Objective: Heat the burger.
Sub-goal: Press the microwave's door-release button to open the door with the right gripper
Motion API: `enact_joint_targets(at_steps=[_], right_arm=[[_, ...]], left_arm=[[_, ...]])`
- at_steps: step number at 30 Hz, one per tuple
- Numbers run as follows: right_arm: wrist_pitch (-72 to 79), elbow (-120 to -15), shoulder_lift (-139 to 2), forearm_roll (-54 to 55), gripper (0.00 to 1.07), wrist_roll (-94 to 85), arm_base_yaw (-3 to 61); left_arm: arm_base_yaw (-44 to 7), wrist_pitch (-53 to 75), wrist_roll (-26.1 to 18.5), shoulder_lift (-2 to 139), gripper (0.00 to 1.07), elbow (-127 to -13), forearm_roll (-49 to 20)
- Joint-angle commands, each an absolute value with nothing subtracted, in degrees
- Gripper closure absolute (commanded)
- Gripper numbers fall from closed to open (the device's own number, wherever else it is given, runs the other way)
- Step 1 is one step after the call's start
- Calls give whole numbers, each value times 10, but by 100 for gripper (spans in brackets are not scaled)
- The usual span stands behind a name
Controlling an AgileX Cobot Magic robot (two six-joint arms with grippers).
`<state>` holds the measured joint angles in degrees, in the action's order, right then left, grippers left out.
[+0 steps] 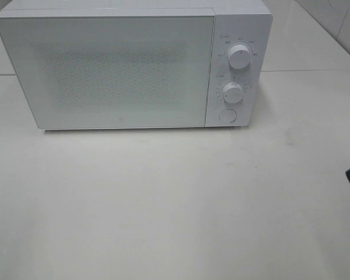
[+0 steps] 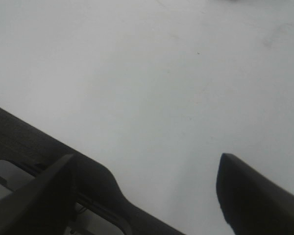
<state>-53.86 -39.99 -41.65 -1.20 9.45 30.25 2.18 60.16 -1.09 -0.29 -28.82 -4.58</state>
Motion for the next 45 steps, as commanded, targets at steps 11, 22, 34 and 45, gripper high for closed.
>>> enact_joint_targets(at_steps=[11,22,34,45], right_arm=[[-564,-333,-209,-11,32,60,151],[-565,-305,-92,0,32,64,101],[-594,-290,13,0,32,63,75],[-594,-290,17,3,32,60,69]], left_arm=[[23,595,-10,-14,10,-286,-44],[23,595,-10,-14,10,-286,-44],[23,595,-10,-14,10,-286,-44],[23,595,-10,-14,10,-286,-44]])
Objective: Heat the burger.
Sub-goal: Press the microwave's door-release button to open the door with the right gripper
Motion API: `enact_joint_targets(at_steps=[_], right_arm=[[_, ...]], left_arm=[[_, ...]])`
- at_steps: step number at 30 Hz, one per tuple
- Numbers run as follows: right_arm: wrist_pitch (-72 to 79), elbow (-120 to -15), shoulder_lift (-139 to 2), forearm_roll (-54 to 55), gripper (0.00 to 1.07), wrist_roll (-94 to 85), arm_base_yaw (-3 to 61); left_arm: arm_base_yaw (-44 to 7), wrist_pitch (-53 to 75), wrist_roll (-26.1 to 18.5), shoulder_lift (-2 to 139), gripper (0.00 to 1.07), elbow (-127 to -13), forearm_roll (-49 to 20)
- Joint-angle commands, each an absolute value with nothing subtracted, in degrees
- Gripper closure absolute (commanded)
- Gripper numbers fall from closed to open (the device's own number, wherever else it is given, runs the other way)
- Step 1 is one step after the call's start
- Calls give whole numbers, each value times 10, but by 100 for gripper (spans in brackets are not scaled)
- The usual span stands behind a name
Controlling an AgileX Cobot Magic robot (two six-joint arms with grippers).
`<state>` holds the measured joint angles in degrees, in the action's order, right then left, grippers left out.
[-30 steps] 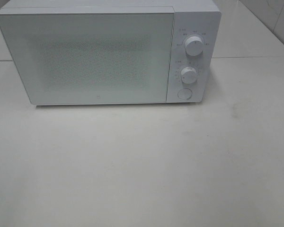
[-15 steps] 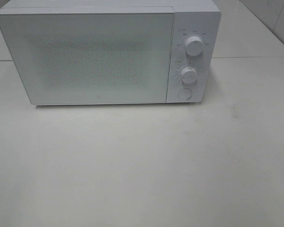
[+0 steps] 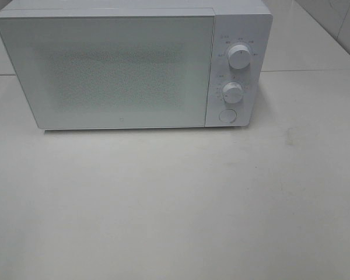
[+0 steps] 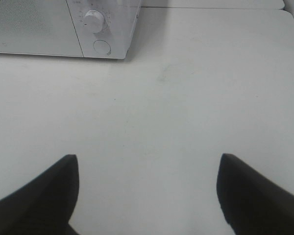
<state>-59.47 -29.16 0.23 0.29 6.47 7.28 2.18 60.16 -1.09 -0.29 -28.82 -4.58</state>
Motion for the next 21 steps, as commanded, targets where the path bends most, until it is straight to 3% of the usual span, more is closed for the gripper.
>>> enact_joint_targets(at_steps=[1,13,21], right_arm=[[-594,-290,17,3,32,60,69],[-535,-306,-34,8,32,62,69],[-409,-304,-127,8,32,62,69]], left_arm=[[23,595,-10,-14,10,-286,-44],[23,595,-10,-14,10,-286,-44],[23,595,-10,-14,10,-286,-44]])
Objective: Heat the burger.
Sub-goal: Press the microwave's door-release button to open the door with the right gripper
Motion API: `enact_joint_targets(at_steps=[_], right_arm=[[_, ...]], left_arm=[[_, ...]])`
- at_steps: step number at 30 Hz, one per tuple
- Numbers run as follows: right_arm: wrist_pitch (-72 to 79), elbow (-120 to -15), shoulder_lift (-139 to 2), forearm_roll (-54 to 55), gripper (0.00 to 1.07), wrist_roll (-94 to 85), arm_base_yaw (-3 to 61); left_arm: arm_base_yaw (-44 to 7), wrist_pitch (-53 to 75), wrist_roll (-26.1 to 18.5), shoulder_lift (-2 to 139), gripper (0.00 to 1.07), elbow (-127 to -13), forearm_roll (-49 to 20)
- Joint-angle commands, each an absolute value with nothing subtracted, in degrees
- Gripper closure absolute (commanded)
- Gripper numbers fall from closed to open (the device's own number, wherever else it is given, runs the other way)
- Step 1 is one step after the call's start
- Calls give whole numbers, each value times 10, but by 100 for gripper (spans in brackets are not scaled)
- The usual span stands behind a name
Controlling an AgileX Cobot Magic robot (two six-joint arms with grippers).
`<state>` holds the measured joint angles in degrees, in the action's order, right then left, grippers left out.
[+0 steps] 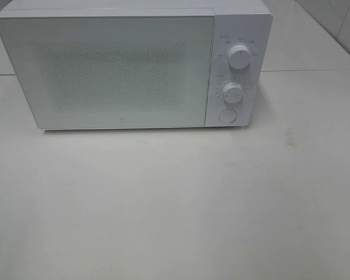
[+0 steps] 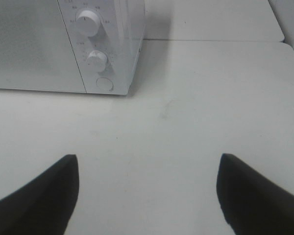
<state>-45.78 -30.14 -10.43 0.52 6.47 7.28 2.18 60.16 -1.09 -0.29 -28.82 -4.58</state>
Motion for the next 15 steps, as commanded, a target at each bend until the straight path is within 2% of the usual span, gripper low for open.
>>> enact_joint_targets(at_steps=[1,15], right_arm=[[-409,-304,-127,8,32,62,69],[-221,-304,-305,8,32,62,69]], left_arm=[[23,595,-10,-14,10,-286,-44],[23,595,-10,-14,10,-286,-44]])
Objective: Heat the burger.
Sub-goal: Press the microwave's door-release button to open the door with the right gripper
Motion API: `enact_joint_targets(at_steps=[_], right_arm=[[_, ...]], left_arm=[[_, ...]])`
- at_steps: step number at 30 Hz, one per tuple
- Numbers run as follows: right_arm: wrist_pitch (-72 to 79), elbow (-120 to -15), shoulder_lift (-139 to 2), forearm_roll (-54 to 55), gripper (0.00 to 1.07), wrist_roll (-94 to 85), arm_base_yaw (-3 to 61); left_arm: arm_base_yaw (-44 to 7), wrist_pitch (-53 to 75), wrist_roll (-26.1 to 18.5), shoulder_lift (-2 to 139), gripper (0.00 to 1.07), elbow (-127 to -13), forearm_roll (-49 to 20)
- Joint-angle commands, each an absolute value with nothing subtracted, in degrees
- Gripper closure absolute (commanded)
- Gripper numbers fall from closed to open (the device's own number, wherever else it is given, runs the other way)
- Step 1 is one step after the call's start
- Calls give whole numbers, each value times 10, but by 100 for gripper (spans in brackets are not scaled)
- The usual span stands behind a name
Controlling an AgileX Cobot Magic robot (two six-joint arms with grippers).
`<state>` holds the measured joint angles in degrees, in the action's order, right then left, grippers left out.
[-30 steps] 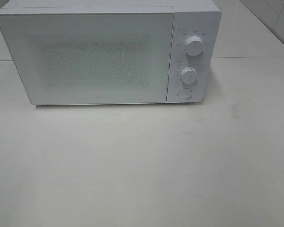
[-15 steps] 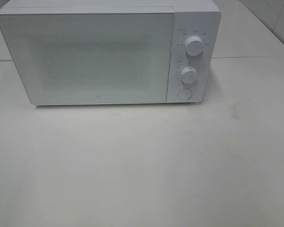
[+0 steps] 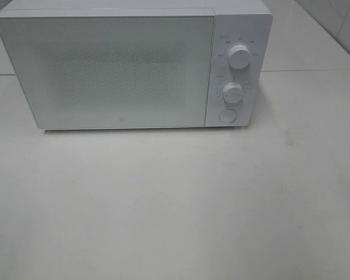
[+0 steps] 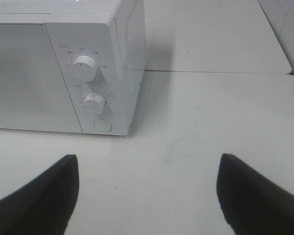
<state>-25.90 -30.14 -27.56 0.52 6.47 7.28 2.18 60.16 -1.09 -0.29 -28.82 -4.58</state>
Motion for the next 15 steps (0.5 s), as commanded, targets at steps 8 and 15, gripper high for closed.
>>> enact_joint_targets(at_steps=[8,15], right_arm=[[-113,-304,-415,8,32,62,69],[-33,-304,-492,8,32,62,69]], left_arm=[[23,595,-10,-14,10,-286,-44],[23,595,-10,-14,10,-286,-44]])
